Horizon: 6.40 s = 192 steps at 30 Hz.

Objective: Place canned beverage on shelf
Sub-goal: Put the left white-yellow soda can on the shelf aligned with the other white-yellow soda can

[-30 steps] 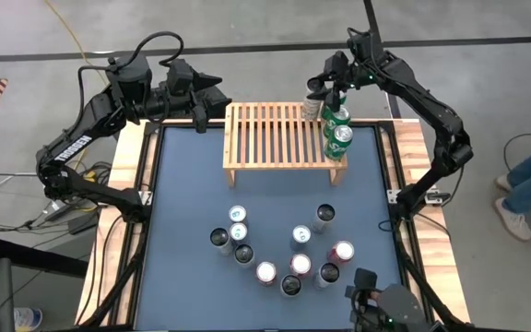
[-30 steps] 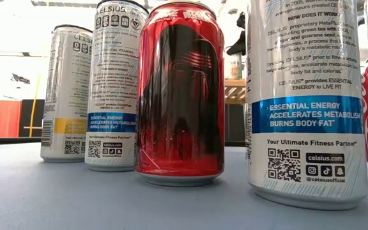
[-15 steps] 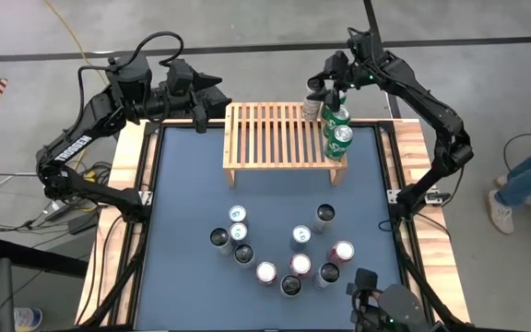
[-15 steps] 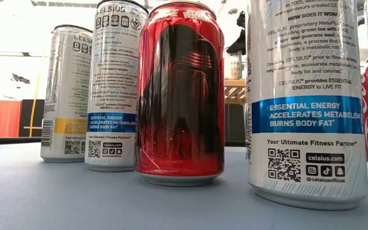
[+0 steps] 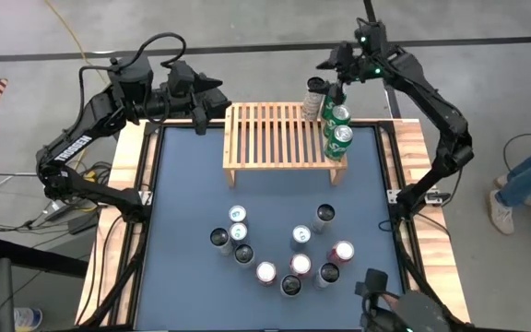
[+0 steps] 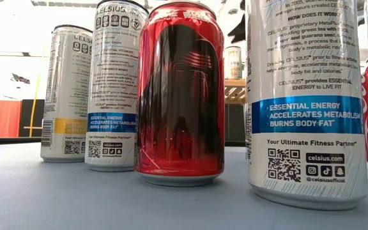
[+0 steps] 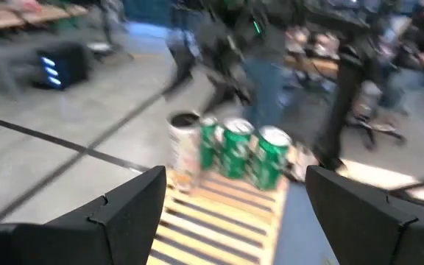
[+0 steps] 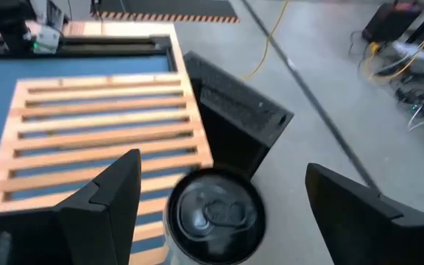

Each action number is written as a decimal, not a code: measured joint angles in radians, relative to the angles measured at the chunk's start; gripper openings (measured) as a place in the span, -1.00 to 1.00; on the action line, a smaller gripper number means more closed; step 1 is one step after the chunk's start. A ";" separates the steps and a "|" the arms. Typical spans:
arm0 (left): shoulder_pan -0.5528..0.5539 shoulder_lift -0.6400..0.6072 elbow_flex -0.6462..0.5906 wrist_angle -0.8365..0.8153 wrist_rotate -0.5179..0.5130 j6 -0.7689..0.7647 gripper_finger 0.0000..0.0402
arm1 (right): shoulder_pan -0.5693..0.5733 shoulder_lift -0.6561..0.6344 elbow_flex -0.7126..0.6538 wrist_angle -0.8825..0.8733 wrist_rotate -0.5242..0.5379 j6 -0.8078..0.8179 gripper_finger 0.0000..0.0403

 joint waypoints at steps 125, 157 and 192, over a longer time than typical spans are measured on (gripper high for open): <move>-0.943 0.111 -0.420 -0.737 -0.878 -1.883 0.25 | 0.007 0.009 0.477 -0.357 0.000 0.150 0.58; -0.224 0.118 0.079 -0.041 0.216 0.081 0.29 | 0.007 0.009 0.477 -0.379 0.000 0.072 0.58; 0.317 0.447 0.283 -0.458 0.724 0.756 0.29 | 0.098 0.010 0.360 -0.199 0.012 0.168 0.58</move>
